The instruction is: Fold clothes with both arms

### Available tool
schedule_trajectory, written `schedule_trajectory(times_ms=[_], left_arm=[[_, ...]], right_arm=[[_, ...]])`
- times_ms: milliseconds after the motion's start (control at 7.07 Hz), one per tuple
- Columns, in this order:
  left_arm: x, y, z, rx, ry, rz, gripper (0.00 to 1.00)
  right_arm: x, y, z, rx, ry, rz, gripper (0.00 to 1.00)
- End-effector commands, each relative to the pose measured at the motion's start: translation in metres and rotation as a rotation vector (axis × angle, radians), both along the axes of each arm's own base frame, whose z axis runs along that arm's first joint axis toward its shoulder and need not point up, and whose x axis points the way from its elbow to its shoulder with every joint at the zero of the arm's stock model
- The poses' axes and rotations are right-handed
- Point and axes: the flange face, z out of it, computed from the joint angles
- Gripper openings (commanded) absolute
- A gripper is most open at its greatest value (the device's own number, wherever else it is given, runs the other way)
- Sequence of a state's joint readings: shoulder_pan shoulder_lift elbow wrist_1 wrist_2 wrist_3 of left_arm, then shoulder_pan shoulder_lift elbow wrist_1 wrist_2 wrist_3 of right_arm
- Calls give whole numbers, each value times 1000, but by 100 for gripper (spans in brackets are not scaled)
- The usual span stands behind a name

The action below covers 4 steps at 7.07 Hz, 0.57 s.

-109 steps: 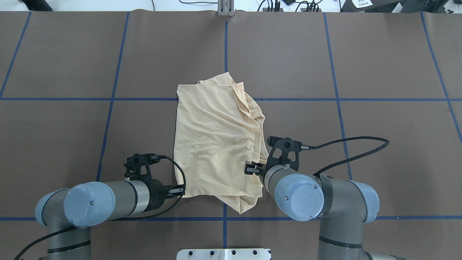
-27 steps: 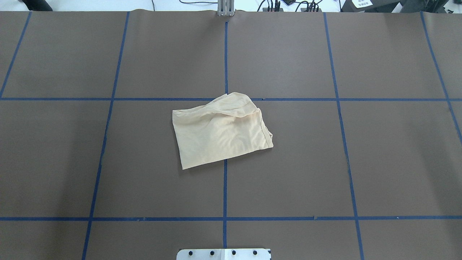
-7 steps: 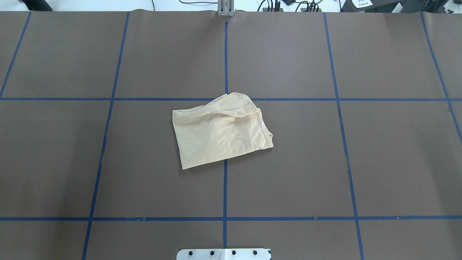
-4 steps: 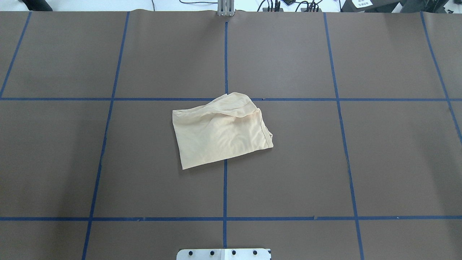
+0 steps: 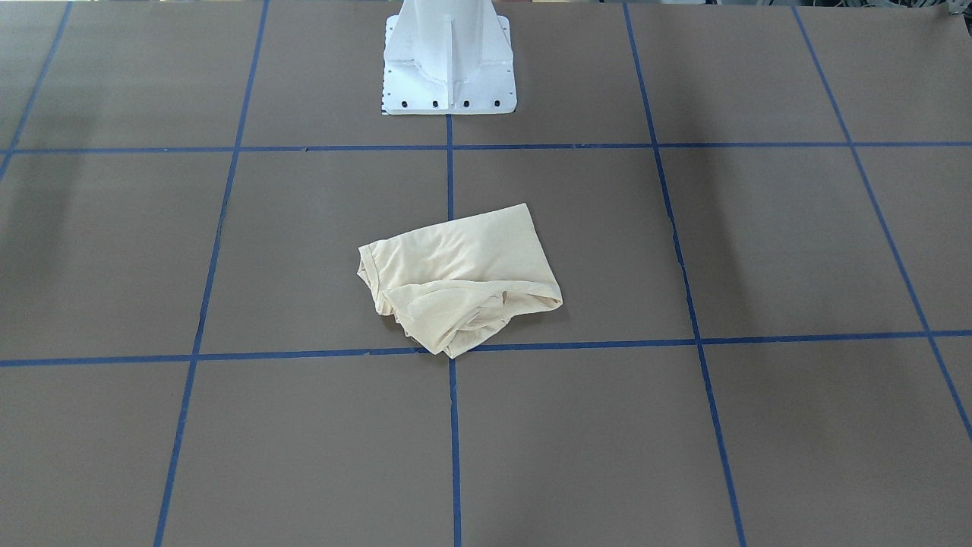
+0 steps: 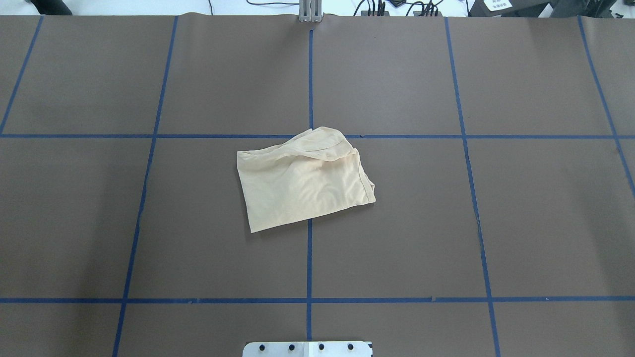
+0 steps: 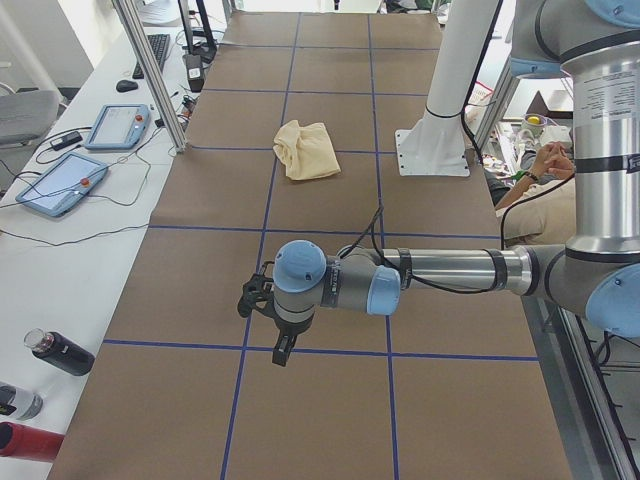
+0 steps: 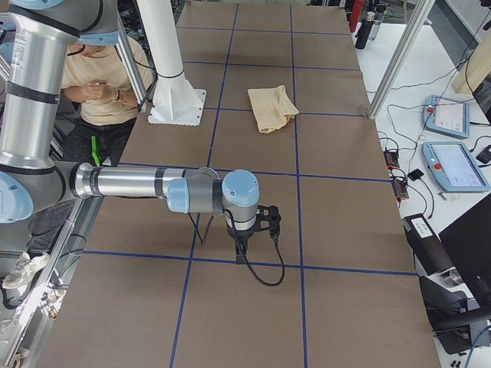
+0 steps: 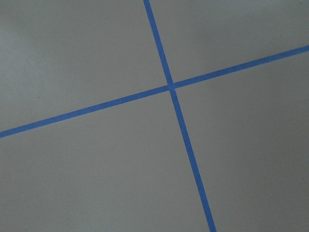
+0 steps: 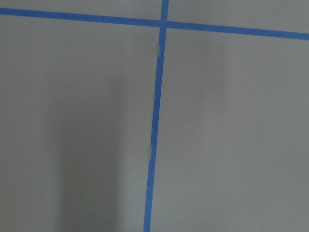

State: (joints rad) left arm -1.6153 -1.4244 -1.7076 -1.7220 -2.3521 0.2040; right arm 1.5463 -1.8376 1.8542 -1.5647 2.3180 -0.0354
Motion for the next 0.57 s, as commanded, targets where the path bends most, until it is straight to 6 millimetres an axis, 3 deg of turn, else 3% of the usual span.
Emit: schedule_trajectory(times_ms=[0,425], left_arm=[[0,0,1,-1,-1,0,100],[0,1,0,-1,-1,0,100]], right_arm=[[0,0,0,0,-3,0,100],[0,0,0,0,3,0,100]])
